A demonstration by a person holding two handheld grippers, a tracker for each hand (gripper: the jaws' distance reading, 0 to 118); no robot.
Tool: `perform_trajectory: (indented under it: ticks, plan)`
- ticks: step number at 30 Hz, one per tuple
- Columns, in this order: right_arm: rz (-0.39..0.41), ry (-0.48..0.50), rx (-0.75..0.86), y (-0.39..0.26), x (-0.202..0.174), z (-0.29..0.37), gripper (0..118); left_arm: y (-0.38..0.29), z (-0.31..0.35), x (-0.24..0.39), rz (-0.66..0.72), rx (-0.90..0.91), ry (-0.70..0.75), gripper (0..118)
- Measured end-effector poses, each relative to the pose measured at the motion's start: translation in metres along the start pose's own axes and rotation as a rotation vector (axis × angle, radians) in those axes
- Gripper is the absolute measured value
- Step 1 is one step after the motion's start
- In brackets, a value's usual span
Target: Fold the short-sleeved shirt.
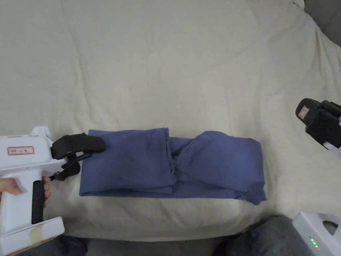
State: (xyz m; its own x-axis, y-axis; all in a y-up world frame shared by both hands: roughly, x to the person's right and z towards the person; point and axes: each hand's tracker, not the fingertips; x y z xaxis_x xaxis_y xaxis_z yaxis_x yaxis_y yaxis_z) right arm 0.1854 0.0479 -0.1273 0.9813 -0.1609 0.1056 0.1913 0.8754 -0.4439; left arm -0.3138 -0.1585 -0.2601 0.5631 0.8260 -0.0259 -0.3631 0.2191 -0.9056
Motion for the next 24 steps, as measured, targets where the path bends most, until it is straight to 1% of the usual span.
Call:
perform_trajectory:
  ticks: [1, 2, 3, 4, 5, 6, 7, 8, 9, 10, 11, 16, 18, 20, 21, 24]
  plan:
    - [0.004, 0.005, -0.009, 0.000, -0.001, -0.003, 1, 0.002, -0.005, 0.000, 0.030, -0.002, -0.047, 114]
    - [0.001, 0.006, -0.022, -0.001, -0.003, -0.005, 1, 0.001, -0.009, -0.001, 0.088, -0.004, -0.092, 107]
    - [-0.016, 0.007, -0.036, -0.001, -0.003, -0.008, 1, 0.001, -0.016, -0.003, 0.139, -0.007, -0.114, 93]
    - [-0.050, 0.029, -0.047, -0.002, -0.003, -0.009, 1, 0.001, -0.024, -0.004, 0.180, -0.016, -0.087, 79]
    - [-0.061, 0.047, -0.045, -0.003, -0.002, -0.011, 1, 0.000, -0.030, -0.004, 0.187, -0.011, -0.049, 60]
    - [-0.062, 0.044, -0.044, -0.004, -0.002, -0.011, 1, 0.000, -0.032, -0.006, 0.175, 0.001, -0.014, 26]
    - [-0.055, 0.036, -0.045, -0.004, -0.003, -0.011, 1, 0.001, -0.033, -0.007, 0.157, 0.009, 0.036, 14]
    - [-0.040, 0.030, -0.047, -0.004, -0.006, -0.011, 1, 0.002, -0.036, -0.008, 0.161, 0.006, 0.124, 14]
    - [-0.031, 0.028, -0.047, -0.004, -0.008, -0.010, 1, 0.001, -0.037, -0.010, 0.193, -0.003, 0.138, 14]
    - [-0.026, 0.029, -0.050, -0.005, -0.008, -0.010, 1, -0.001, -0.034, -0.010, 0.258, 0.024, 0.042, 14]
    - [-0.026, 0.034, -0.054, -0.005, -0.008, -0.009, 1, -0.001, -0.034, -0.005, 0.273, 0.027, 0.074, 13]
    - [-0.022, 0.032, -0.046, -0.002, -0.009, -0.003, 1, 0.003, -0.021, 0.023, 0.266, 0.037, 0.240, 12]
    - [-0.032, 0.041, -0.037, -0.001, -0.007, 0.000, 1, 0.005, -0.008, 0.030, 0.238, 0.083, 0.292, 11]
    - [-0.040, 0.052, -0.038, 0.000, -0.006, 0.002, 1, 0.013, 0.013, 0.039, 0.184, 0.134, 0.443, 11]
    - [-0.040, 0.055, -0.038, -0.001, -0.006, 0.004, 1, 0.017, 0.023, 0.044, 0.159, 0.170, 0.495, 11]
    - [-0.029, 0.062, -0.038, -0.003, -0.007, 0.008, 1, 0.028, 0.051, 0.068, 0.002, 0.245, 0.674, 11]
